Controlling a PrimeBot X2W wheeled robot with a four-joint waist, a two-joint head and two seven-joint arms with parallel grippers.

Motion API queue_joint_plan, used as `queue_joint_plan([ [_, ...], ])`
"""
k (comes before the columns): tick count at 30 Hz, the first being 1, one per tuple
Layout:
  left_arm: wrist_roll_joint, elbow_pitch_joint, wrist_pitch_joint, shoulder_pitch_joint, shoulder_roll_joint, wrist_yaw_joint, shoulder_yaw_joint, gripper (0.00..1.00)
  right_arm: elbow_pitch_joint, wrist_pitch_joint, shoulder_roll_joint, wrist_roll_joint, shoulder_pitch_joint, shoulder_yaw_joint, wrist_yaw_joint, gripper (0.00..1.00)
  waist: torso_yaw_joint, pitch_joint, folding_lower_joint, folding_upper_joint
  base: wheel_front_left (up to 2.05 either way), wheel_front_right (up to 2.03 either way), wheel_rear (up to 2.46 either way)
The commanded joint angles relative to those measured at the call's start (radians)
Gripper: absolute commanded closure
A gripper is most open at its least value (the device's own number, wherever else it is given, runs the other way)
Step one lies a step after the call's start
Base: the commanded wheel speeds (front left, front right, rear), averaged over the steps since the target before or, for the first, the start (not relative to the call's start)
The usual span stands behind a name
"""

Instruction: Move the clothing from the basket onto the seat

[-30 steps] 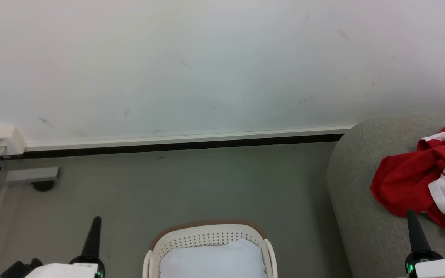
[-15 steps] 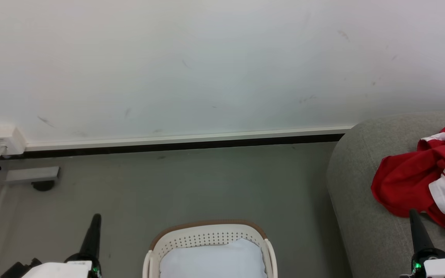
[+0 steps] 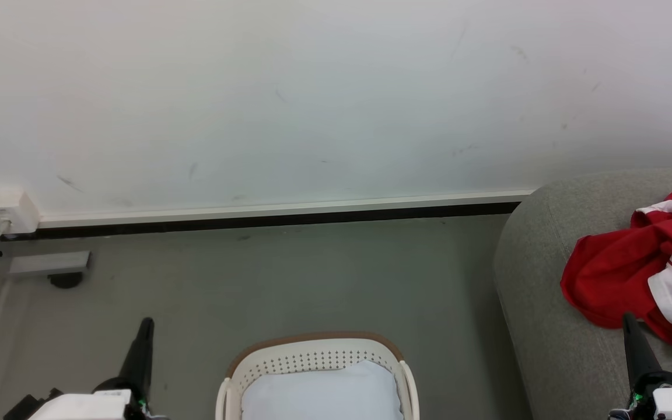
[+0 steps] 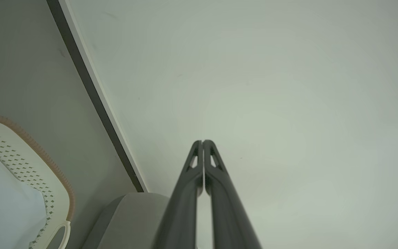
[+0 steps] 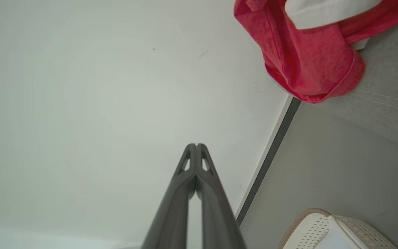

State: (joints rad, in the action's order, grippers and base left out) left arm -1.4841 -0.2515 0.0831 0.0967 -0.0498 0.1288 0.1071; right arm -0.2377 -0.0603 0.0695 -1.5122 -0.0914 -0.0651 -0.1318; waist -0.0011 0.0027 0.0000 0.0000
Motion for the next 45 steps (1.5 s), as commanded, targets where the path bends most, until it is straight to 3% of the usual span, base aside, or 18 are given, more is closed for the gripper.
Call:
queue_joint_plan([
  [1, -0.024, 0.005, 0.004, 0.011, -0.003, 0.003, 0.005, 1.0, -0.001, -0.002, 0.005, -0.021, -0.013, -0.004, 0.002, 1.0, 0.0, 0.0, 0.0, 0.0, 0.0, 0.0, 0.0],
  [18, -0.138, 0.008, 0.036, 0.017, -0.001, 0.004, 0.01, 1.0, -0.007, -0.037, 0.001, -0.128, -0.02, -0.026, 0.002, 1.0, 0.001, 0.0, 0.0, 0.0, 0.0, 0.0, 0.0],
  [45, -0.135, 0.008, 0.035, 0.016, -0.001, 0.004, 0.009, 1.0, -0.007, -0.042, -0.005, -0.115, -0.021, -0.033, 0.002, 1.0, 0.001, 0.0, 0.0, 0.0, 0.0, 0.0, 0.0],
])
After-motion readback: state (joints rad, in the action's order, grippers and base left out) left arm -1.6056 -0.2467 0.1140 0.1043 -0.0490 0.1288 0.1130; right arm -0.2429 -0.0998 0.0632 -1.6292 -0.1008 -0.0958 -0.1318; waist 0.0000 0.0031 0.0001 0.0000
